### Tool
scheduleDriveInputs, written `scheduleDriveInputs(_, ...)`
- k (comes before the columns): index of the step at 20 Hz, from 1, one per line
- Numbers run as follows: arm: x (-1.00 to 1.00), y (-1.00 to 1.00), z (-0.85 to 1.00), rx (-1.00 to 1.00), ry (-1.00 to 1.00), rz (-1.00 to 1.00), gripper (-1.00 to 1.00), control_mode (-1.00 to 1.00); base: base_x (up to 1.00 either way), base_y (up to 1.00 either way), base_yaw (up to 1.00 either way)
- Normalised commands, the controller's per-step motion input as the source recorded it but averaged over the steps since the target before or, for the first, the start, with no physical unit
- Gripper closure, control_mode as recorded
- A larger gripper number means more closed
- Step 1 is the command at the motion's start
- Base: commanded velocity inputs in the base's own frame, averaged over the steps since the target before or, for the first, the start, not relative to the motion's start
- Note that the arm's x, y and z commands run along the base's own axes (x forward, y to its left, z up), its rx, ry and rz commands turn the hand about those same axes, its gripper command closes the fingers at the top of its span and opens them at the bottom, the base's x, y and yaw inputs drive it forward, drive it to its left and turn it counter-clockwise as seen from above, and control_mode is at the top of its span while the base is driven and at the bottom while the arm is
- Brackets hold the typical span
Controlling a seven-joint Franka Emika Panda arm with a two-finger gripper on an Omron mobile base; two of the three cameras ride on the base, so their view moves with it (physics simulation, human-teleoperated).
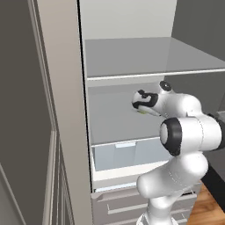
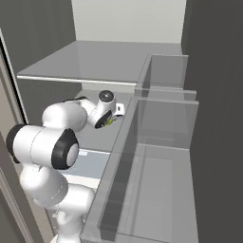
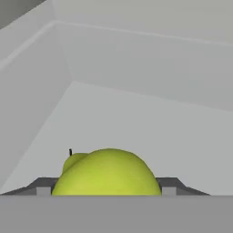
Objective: Retrieve the orange and pear from the fridge and place them into the bowl on the dining table.
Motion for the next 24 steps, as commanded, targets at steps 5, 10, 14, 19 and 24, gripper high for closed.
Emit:
scheduleDriveInputs(5,-1.00,0.00,0.54,0.00,-0.29,0.00,1.00,-1.00,0.00,0.00,0.00)
scheduleDriveInputs(10,-1.00,0.00,1.00,0.00,-0.08,0.00,1.00,-1.00,0.00,0.00,0.00)
scheduleDriveInputs(14,-1.00,0.00,1.00,-0.03,0.07,0.00,1.00,-1.00,0.00,0.00,0.00)
scheduleDriveInputs(19,-1.00,0.01,1.00,-0.12,0.24,0.00,1.00,-1.00,0.00,0.00,0.00)
scheduleDriveInputs(24,-1.00,0.00,0.77,-0.08,0.08,0.01,1.00,-1.00,0.00,0.00,0.00)
